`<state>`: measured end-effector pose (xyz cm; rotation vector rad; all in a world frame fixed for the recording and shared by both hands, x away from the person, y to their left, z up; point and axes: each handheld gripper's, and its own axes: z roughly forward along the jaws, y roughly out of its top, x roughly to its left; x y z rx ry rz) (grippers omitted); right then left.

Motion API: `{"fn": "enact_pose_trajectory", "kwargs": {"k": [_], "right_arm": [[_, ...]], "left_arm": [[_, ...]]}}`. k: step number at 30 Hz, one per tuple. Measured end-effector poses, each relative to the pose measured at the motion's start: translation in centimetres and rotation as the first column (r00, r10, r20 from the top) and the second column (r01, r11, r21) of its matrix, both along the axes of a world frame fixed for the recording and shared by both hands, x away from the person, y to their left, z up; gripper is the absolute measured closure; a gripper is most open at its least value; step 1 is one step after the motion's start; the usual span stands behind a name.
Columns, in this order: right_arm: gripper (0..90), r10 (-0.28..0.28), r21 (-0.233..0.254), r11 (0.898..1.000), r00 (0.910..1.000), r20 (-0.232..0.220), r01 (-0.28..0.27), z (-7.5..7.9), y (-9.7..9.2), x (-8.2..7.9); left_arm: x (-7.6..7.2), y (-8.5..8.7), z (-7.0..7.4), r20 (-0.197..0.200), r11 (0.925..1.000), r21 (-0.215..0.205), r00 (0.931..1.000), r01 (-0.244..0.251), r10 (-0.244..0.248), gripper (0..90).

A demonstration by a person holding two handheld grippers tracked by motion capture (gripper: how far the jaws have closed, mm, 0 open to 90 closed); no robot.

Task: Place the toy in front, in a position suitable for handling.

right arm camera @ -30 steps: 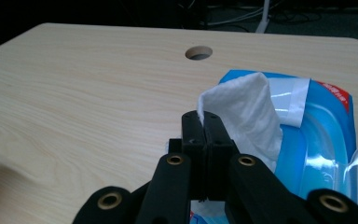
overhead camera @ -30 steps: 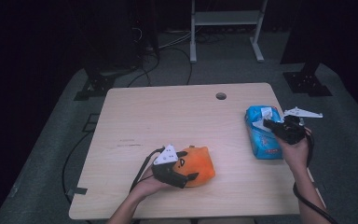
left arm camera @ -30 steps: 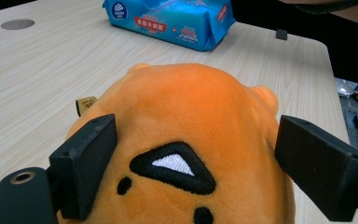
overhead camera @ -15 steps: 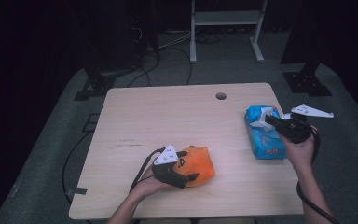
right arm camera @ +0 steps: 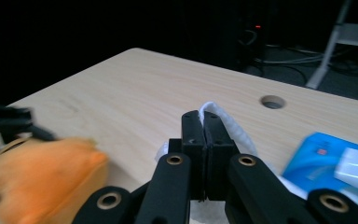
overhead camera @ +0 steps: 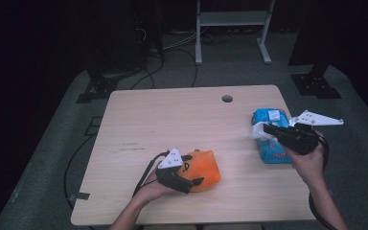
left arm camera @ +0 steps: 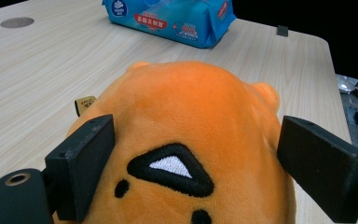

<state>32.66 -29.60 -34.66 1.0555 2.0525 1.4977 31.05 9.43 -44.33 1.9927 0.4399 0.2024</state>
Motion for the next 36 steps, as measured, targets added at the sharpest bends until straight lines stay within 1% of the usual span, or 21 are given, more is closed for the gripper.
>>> {"fn": "enact_pose_trajectory", "kwargs": {"k": [2, 5, 8, 9, 10, 11, 13, 15, 16, 19, 20, 22, 25, 27, 29, 31, 33, 34, 35, 36], "right_arm": [[88.3, 0.034, -0.018, 0.999, 0.9994, 0.012, -0.034, 0.3, 0.8, -0.7], [88.3, 0.081, -0.026, 0.996, 0.9964, 0.025, -0.081, 0.5, 2.1, -1.6], [88.2, 0.141, -0.035, 0.989, 0.9894, 0.034, -0.140, 0.7, 3.5, -2.5], [88.2, 0.166, -0.044, 0.985, 0.9853, 0.039, -0.164, 0.7, 4.2, -2.9], [88.1, 0.204, -0.041, 0.979, 0.9784, 0.035, -0.202, 0.8, 5.1, -3.5], [88.1, 0.204, -0.041, 0.979, 0.9784, 0.035, -0.202, 0.8, 5.1, -3.5], [88.0, 0.245, -0.038, 0.969, 0.9692, 0.024, -0.244, 0.9, 6.2, -4.1], [88.0, 0.288, -0.036, 0.957, 0.9573, 0.021, -0.288, 1.1, 7.3, -4.4], [88.0, 0.308, -0.046, 0.951, 0.9512, 0.025, -0.306, 1.2, 7.9, -4.6], [88.0, 0.346, -0.042, 0.938, 0.9379, 0.028, -0.344, 1.5, 9.0, -5.0], [88.0, 0.358, -0.038, 0.933, 0.9331, 0.030, -0.357, 1.6, 9.3, -5.0], [87.9, 0.389, -0.004, 0.921, 0.9208, 0.023, -0.389, 1.8, 9.7, -5.1], [87.9, 0.417, 0.013, 0.909, 0.9090, 0.010, -0.417, 1.8, 10.4, -4.9], [87.8, 0.421, -0.004, 0.907, 0.9069, -0.003, -0.421, 1.4, 10.9, -4.7], [87.8, 0.423, -0.006, 0.906, 0.9056, -0.025, -0.424, 0.8, 11.2, -4.3], [87.4, 0.419, -0.018, 0.907, 0.9067, -0.048, -0.420, 0.0, 11.4, -3.8], [87.0, 0.410, -0.026, 0.911, 0.9094, -0.070, -0.412, -1.1, 11.5, -3.2], [86.9, 0.405, -0.015, 0.913, 0.9101, -0.089, -0.407, -1.8, 11.4, -2.8], [86.5, 0.404, -0.009, 0.914, 0.9096, -0.098, -0.407, -2.2, 11.4, -2.5], [85.9, 0.394, -0.008, 0.918, 0.9120, -0.114, -0.397, -2.9, 11.4, -2.1]], "left_arm": [[0.0, 0.0, 0.1, 0.003, 0.9999, 0.010, 1.0000, 0.003, -0.003, 11.4], [0.0, 0.1, 0.2, 0.007, 0.9998, 0.021, 0.9999, 0.008, -0.008, 11.4], [-0.1, 0.1, 0.4, 0.015, 0.9992, 0.037, 0.9997, 0.016, -0.017, 11.4], [-0.1, 0.1, 0.4, 0.018, 0.9990, 0.041, 0.9996, 0.019, -0.020, 11.4], [-0.2, 0.1, 0.4, 0.021, 0.9986, 0.047, 0.9995, 0.024, -0.025, 11.5], [-0.2, 0.2, 0.5, 0.024, 0.9983, 0.052, 0.9993, 0.026, -0.027, 11.5], [-0.2, 0.2, 0.5, 0.027, 0.9981, 0.054, 0.9992, 0.030, -0.031, 11.5], [-0.1, 0.3, 0.6, 0.025, 0.9981, 0.053, 0.9991, 0.032, -0.033, 11.5], [-0.1, 0.4, 0.6, 0.025, 0.9981, 0.052, 0.9991, 0.032, -0.034, 11.5], [-0.1, 0.4, 0.5, 0.021, 0.9982, 0.048, 0.9991, 0.036, -0.037, 11.5], [-0.1, 0.4, 0.5, 0.022, 0.9982, 0.048, 0.9990, 0.037, -0.038, 11.5], [-0.1, 0.4, 0.5, 0.018, 0.9985, 0.042, 0.9992, 0.035, -0.036, 11.5], [-0.1, 0.4, 0.4, 0.021, 0.9985, 0.041, 0.9991, 0.035, -0.036, 11.5], [-0.1, 0.4, 0.5, 0.023, 0.9982, 0.048, 0.9990, 0.038, -0.039, 11.5], [-0.1, 0.4, 0.4, 0.025, 0.9982, 0.046, 0.9989, 0.040, -0.041, 11.5], [-0.1, 0.5, 0.4, 0.024, 0.9981, 0.045, 0.9988, 0.041, -0.043, 11.5], [-0.1, 0.4, 0.4, 0.025, 0.9982, 0.043, 0.9988, 0.042, -0.043, 11.5], [-0.1, 0.4, 0.4, 0.025, 0.9982, 0.042, 0.9988, 0.042, -0.043, 11.5], [-0.1, 0.4, 0.4, 0.025, 0.9982, 0.042, 0.9987, 0.043, -0.044, 11.5], [-0.1, 0.5, 0.4, 0.024, 0.9982, 0.041, 0.9987, 0.043, -0.044, 11.5]]}}
